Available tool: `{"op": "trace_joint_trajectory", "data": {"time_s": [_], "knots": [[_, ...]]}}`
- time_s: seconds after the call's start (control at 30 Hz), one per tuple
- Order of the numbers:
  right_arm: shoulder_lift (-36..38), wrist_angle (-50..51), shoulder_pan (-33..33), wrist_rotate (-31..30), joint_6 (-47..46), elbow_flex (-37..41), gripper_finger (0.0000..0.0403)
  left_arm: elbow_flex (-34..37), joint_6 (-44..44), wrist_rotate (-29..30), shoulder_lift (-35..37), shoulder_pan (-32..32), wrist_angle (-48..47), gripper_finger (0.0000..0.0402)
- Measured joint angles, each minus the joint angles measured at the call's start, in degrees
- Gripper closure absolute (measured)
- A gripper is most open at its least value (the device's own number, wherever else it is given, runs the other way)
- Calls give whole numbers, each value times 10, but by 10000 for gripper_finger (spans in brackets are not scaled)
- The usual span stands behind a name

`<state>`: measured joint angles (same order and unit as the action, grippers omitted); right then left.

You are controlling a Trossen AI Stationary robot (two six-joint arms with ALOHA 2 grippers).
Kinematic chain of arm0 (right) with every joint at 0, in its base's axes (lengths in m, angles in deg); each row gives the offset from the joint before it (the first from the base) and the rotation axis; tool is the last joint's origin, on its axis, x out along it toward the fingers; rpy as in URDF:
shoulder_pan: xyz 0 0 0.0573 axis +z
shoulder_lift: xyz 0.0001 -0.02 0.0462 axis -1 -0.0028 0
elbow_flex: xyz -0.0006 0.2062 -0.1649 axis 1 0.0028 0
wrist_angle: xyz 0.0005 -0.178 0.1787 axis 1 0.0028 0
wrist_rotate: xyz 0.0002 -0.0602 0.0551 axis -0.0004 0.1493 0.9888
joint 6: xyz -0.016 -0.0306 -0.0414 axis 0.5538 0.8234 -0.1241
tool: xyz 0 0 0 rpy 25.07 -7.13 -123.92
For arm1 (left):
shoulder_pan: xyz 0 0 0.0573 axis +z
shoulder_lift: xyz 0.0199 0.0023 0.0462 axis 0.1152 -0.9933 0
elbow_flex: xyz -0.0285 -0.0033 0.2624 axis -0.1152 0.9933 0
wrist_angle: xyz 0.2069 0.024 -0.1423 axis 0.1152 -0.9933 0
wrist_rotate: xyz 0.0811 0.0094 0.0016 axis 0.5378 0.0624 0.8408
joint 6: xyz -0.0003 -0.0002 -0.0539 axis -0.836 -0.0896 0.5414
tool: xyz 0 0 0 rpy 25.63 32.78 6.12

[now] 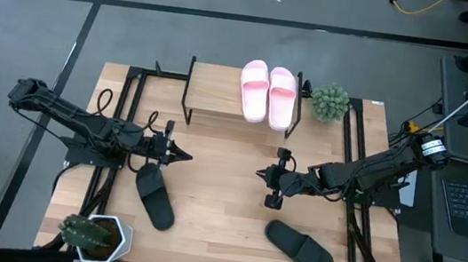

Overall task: Pick and place slides into the shelf
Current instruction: Put the right black slide on the shelf

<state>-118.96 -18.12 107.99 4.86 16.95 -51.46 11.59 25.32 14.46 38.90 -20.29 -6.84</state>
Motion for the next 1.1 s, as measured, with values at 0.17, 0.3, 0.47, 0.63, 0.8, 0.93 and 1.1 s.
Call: {"op": "trace_joint_trajectory", "data": {"time_s": [0.17, 0.3, 0.47, 0.63, 0.8, 0.93, 1.1], "knots": [[0, -29, -12, -2, 0, 0, 380, 0, -1, 0, 0, 0, 0, 401], [0, -63, -14, 2, -24, 0, 380, 0, -19, 0, 0, 0, 0, 401], [-1, -53, -14, 45, -46, -22, 380, 0, -30, 0, 0, 0, 0, 401], [0, 104, -14, 46, -135, -112, 386, 0, -31, 0, 0, 0, -1, 401], [-2, 285, -4, 46, -226, -211, 396, 0, -31, 0, 0, 0, -3, 401], [-2, 417, 14, 45, -340, -280, 396, 0, -31, 0, 0, 0, -3, 401], [-20, 528, 50, 46, -449, -342, 399, 0, -31, 0, 0, 0, -8, 401]]}}
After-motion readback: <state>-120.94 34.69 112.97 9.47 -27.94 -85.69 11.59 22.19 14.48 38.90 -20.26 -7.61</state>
